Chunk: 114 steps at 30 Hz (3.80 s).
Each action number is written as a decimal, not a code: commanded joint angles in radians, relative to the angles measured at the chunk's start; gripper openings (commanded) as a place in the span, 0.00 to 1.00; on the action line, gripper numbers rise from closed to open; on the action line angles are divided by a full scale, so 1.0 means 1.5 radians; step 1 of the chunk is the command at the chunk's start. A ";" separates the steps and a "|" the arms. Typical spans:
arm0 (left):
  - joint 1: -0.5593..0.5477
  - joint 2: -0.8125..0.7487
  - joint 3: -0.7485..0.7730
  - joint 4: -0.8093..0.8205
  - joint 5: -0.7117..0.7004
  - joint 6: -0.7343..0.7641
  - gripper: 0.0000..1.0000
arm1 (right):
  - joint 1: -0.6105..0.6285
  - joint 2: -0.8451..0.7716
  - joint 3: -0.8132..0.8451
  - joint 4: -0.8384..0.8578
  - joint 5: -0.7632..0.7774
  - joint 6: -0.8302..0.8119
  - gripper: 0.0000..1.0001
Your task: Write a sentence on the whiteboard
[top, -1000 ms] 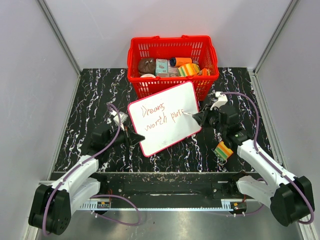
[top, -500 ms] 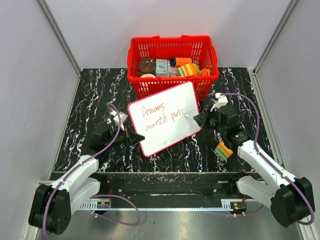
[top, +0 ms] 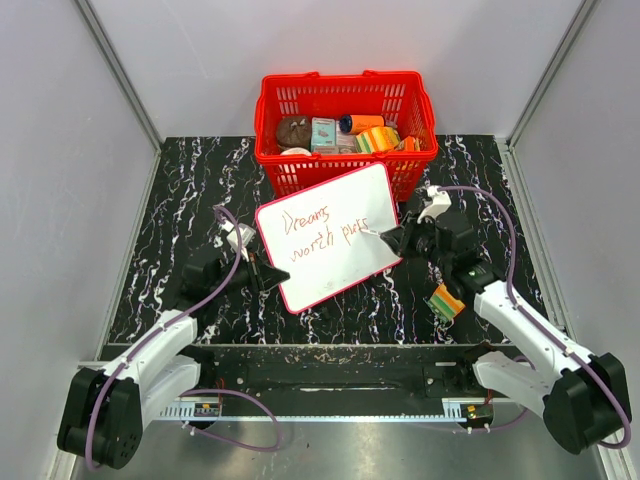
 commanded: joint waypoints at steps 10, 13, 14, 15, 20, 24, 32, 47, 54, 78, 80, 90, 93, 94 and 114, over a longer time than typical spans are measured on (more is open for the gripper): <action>0.010 0.002 -0.006 0.010 -0.082 0.065 0.00 | 0.005 -0.068 0.018 0.013 0.128 -0.018 0.00; 0.010 0.000 -0.008 0.010 -0.082 0.065 0.00 | 0.005 -0.045 0.032 0.013 0.128 -0.023 0.00; 0.010 0.000 -0.007 0.010 -0.083 0.064 0.00 | 0.005 -0.042 0.036 0.013 0.128 -0.023 0.00; 0.010 0.000 -0.008 0.010 -0.084 0.064 0.00 | 0.005 -0.036 0.037 0.014 0.127 -0.024 0.00; 0.010 -0.001 -0.008 0.010 -0.083 0.065 0.00 | 0.005 -0.032 0.035 0.021 0.120 -0.021 0.00; 0.010 0.000 -0.007 0.010 -0.083 0.064 0.00 | 0.005 -0.029 0.034 0.034 0.112 -0.018 0.00; 0.010 0.000 -0.007 0.010 -0.082 0.064 0.00 | 0.005 0.005 0.040 0.047 0.091 -0.011 0.00; 0.010 -0.002 -0.008 0.010 -0.082 0.064 0.00 | 0.006 0.003 0.031 0.014 0.077 -0.010 0.00; 0.010 -0.002 -0.008 0.010 -0.083 0.064 0.00 | 0.005 -0.009 0.013 -0.001 0.075 -0.008 0.00; 0.010 0.001 -0.008 0.010 -0.082 0.065 0.00 | 0.005 0.005 0.034 -0.013 0.133 -0.014 0.00; 0.010 -0.001 -0.008 0.010 -0.082 0.065 0.00 | 0.004 0.011 0.041 -0.013 0.138 -0.014 0.00; 0.010 -0.001 -0.008 0.011 -0.081 0.066 0.00 | 0.005 0.005 0.054 0.020 0.137 -0.014 0.00; 0.010 0.000 -0.008 0.011 -0.081 0.066 0.00 | 0.005 0.006 0.056 0.024 0.138 -0.014 0.00; 0.010 0.000 -0.009 0.011 -0.081 0.066 0.00 | 0.005 0.008 0.057 0.024 0.140 -0.014 0.00; 0.010 -0.002 -0.008 0.010 -0.082 0.066 0.00 | 0.005 0.018 0.032 -0.032 0.121 -0.013 0.00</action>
